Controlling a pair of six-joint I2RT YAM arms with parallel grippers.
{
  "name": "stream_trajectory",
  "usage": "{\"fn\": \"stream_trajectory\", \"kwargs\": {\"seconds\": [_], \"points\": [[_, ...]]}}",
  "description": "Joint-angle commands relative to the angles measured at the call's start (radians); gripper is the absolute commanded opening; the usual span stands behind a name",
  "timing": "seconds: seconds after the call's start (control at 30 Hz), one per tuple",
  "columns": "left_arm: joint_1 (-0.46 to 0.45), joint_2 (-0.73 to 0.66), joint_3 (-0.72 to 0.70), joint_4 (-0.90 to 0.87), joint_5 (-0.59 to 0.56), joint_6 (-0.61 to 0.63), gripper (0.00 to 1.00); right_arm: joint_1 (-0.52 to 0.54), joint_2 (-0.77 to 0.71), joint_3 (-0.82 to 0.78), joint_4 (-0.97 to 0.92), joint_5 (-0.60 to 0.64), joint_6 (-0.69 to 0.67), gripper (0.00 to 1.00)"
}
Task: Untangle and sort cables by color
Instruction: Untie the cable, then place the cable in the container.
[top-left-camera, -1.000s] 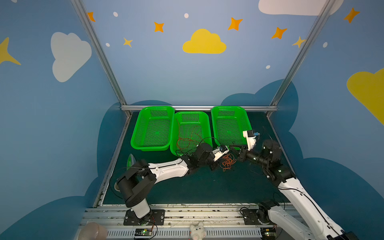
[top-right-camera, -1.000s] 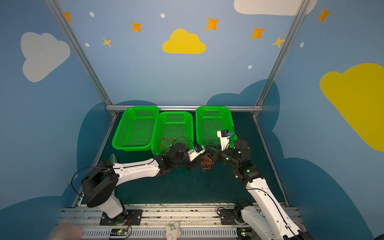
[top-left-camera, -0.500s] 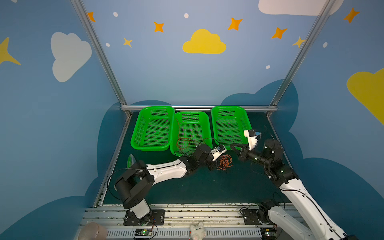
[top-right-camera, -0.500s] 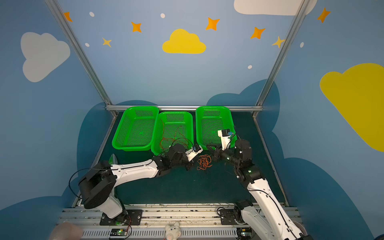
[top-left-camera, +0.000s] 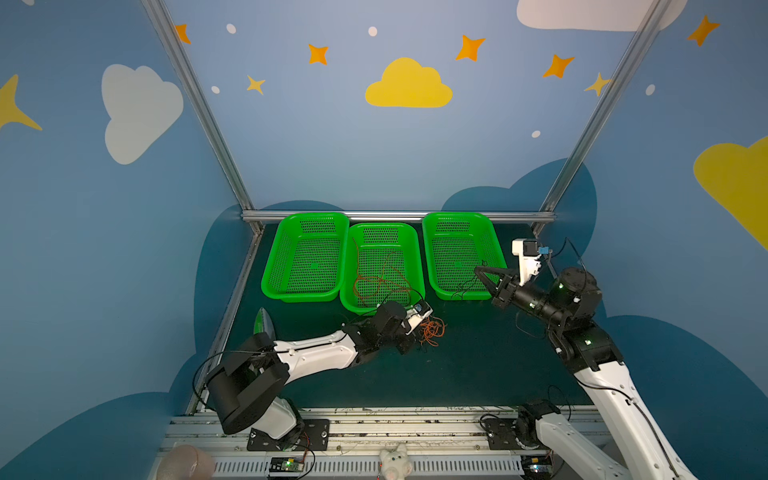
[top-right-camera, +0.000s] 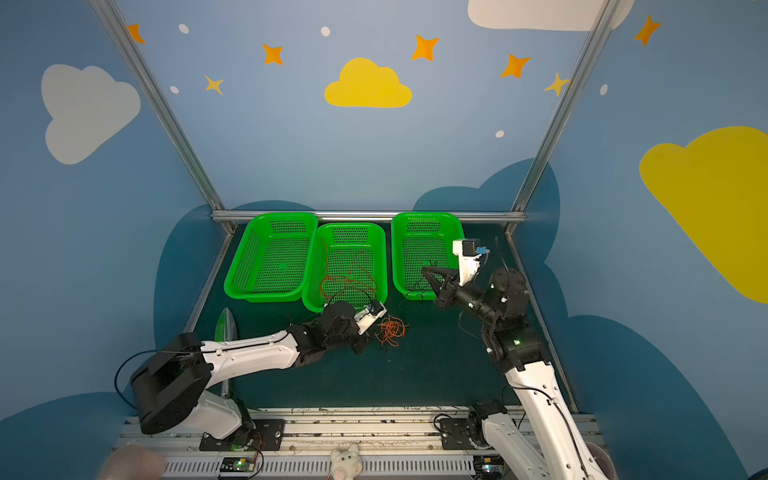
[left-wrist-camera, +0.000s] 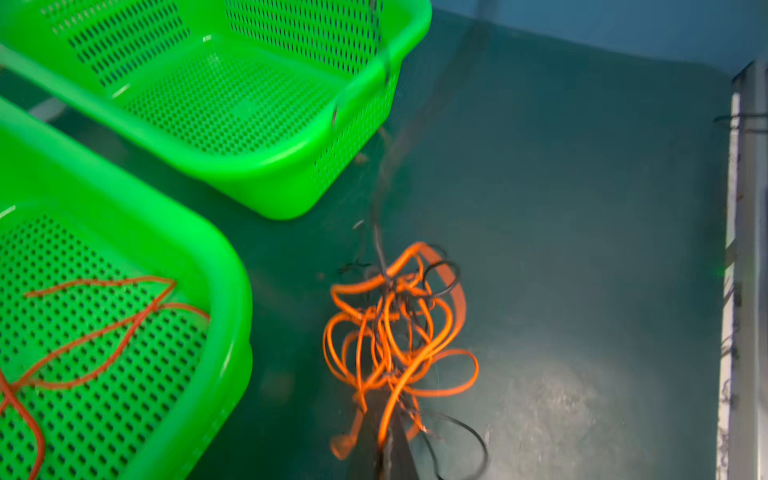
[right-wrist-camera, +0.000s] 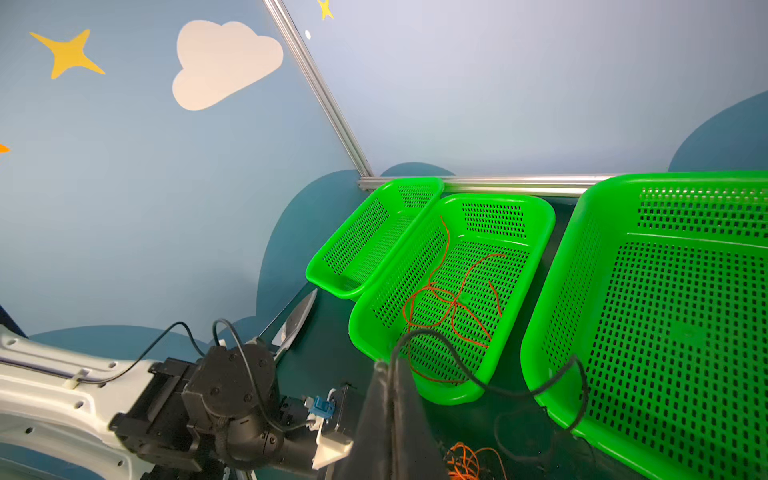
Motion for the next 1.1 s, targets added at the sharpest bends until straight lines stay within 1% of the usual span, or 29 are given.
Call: {"fn": "stream_trajectory", "kwargs": {"seconds": [0.0, 0.13, 0.3, 0.4, 0.57, 0.77, 0.97, 1.07], "points": [[0.006, -0.032, -0.030, -0.021, -0.022, -0.024, 0.03, -0.019, -0.001, 0.047, 0.012, -0.018, 0.011, 0.00], [0.010, -0.040, -0.062, -0.031, -0.035, -0.034, 0.03, -0.041, 0.020, 0.103, 0.027, -0.035, 0.017, 0.00], [0.014, -0.031, -0.084, -0.025, -0.034, -0.047, 0.03, -0.085, 0.045, 0.144, 0.148, -0.085, 0.122, 0.00], [0.014, -0.020, -0.084, -0.029, -0.035, -0.049, 0.03, -0.089, 0.063, 0.181, 0.183, -0.091, 0.146, 0.00], [0.015, -0.016, -0.098, -0.031, -0.030, -0.048, 0.03, -0.095, 0.098, 0.267, 0.140, -0.074, 0.104, 0.00], [0.020, -0.014, -0.127, -0.027, -0.037, -0.056, 0.03, -0.109, 0.137, 0.354, 0.169, -0.079, 0.126, 0.00], [0.023, -0.021, -0.151, -0.012, -0.041, -0.058, 0.03, -0.125, 0.195, 0.468, 0.110, -0.076, 0.102, 0.00], [0.022, -0.035, -0.155, 0.002, -0.025, -0.049, 0.03, -0.127, 0.227, 0.491, 0.066, -0.073, 0.080, 0.00]]}}
